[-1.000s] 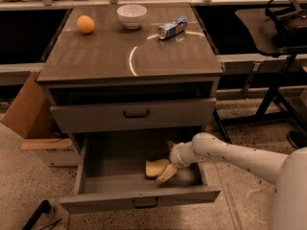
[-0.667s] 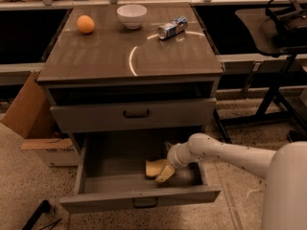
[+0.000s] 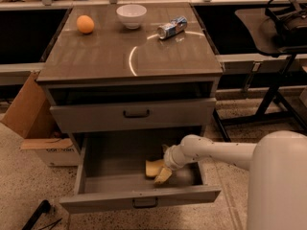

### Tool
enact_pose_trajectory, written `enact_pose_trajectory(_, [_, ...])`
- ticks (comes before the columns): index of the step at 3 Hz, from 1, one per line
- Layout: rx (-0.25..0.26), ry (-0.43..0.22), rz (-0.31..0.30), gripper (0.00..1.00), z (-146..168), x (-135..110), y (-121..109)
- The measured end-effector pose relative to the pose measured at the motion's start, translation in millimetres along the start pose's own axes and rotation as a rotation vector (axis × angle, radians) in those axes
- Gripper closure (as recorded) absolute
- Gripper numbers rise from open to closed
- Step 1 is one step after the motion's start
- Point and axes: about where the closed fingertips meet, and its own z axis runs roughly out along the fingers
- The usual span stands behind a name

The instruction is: Pick sponge from middle drawer and place on counter

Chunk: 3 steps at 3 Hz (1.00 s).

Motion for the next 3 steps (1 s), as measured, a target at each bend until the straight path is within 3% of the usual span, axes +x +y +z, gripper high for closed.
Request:
enact_pose_trajectory(1, [-0.01,0.016,0.004,0.14,8.9,4.4,4.4])
enact_pose_trajectory(3, [-0.04,-0.01,0.028,0.61,17.5,12.8,12.2])
